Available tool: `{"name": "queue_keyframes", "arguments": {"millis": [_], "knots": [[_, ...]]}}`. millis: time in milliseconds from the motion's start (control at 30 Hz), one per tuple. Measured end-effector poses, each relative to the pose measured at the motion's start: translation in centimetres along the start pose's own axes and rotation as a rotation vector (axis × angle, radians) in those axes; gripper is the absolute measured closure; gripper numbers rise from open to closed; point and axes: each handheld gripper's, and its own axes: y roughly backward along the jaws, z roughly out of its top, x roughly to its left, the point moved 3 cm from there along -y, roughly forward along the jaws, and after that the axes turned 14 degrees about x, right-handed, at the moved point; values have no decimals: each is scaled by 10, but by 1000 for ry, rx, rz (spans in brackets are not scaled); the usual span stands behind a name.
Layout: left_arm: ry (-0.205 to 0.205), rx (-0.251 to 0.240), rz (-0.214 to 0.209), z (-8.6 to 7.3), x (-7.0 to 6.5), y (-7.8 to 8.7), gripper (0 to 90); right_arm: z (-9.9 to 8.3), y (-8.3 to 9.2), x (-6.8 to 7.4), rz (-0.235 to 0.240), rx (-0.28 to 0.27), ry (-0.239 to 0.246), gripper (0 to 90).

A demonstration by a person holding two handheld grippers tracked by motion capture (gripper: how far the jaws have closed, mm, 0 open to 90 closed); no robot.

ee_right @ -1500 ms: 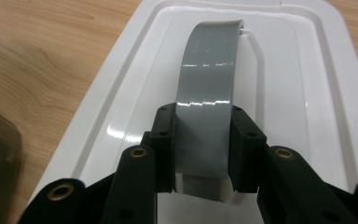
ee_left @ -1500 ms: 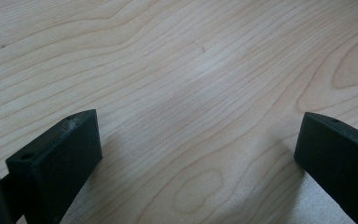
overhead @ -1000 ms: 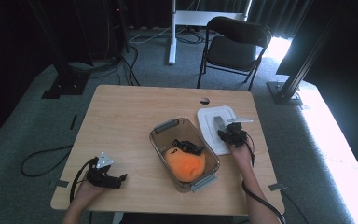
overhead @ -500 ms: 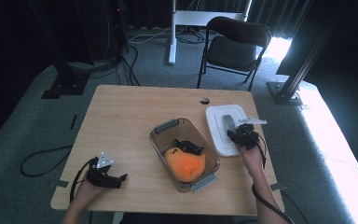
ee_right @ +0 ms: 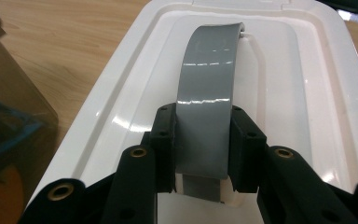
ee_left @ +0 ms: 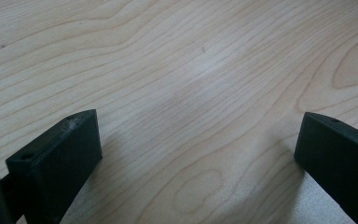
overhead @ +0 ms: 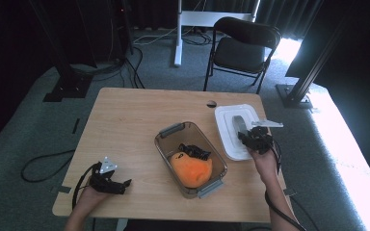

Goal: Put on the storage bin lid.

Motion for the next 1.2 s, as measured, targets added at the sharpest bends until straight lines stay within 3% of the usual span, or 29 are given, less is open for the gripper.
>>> {"name": "queue_keyframes", "arguments": {"millis": [300, 700, 1200], "knots": [[-2, 0, 1, 0, 0, 0, 9, 8, 23, 15, 9, -26, 25, 673], [-2, 0, 1, 0, 0, 0, 9, 13, 39, 39, 40, -46, 67, 673], [1, -2, 0, 0, 0, 0, 10, 18, 57, 87, 103, -68, 161, 674]]}}
